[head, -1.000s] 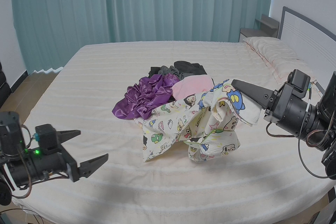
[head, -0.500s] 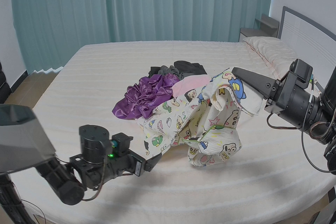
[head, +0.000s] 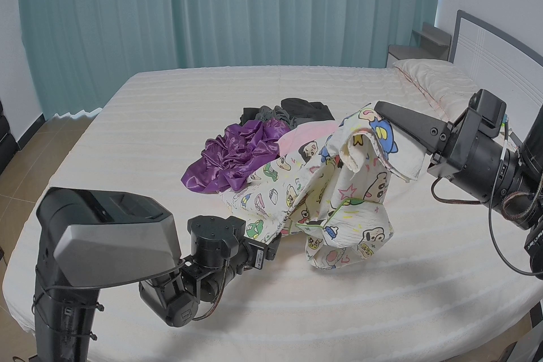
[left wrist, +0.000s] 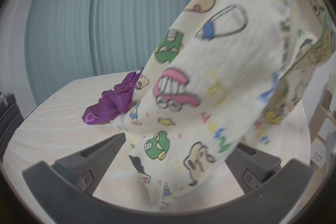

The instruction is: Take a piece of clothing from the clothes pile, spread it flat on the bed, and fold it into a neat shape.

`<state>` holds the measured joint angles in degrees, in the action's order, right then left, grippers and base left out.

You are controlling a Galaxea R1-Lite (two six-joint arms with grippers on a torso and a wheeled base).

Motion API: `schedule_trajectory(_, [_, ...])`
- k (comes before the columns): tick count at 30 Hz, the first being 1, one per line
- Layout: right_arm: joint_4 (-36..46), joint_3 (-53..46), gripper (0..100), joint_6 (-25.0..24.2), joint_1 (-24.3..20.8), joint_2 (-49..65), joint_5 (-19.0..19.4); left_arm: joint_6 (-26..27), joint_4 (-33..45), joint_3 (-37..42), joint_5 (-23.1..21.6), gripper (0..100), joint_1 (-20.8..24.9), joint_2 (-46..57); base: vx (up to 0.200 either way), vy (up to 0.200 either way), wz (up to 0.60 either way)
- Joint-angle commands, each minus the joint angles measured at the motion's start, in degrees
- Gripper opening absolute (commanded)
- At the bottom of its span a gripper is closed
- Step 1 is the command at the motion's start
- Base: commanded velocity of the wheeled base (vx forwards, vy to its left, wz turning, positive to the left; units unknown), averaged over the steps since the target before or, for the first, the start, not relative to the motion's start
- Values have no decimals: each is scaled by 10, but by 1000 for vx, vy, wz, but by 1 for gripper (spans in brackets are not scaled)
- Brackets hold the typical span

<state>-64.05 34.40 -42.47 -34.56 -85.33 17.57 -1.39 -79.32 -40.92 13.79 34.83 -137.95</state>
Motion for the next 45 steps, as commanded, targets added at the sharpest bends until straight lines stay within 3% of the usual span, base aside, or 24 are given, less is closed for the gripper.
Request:
schedule_trajectory(1, [0, 1, 0, 0, 2, -1, 0, -2, -4, -14, 1, 100, -9, -43, 0, 0, 0])
schedule_trajectory(8, [-1, -1, 0, -1, 12, -2, -1, -26, -18, -36, 2, 100, -23, -80, 0, 0, 0])
schedule_trajectory(9, [-1, -1, 0, -1, 13, -2, -1, -27, -20, -36, 2, 0, -23, -80, 0, 0, 0])
schedule_trajectory(17, [-1, -19, 0, -2, 56, -3, -3, -59, -63, 52, 0, 0, -39, -27, 0, 0, 0])
schedule_trajectory(22, [-1, -30, 0, -2, 116, -27, -5, -63, -73, 122, -3, 0, -98, 108, 0, 0, 0])
schedule_trajectory(27, [-2, 1, 0, -2, 152, -54, -24, -62, -65, 116, 8, 0, -126, 197, 0, 0, 0])
schedule_trajectory(29, [2, 51, 0, -1, 153, -55, -66, -62, -42, 96, 29, 0, -129, 255, 0, 0, 0])
schedule_trajectory(35, [66, 175, 0, 0, 150, -29, -135, -62, 44, 3, 47, 0, -123, 365, 0, 0, 0])
schedule_trajectory(39, [100, 191, 0, 0, 132, 8, -134, -63, 65, -6, 47, 0, -108, 416, 0, 0, 0])
schedule_trajectory(45, [103, 87, 0, 0, 104, 8, -133, -93, 62, 73, 47, 0, -77, 431, 0, 0, 0])
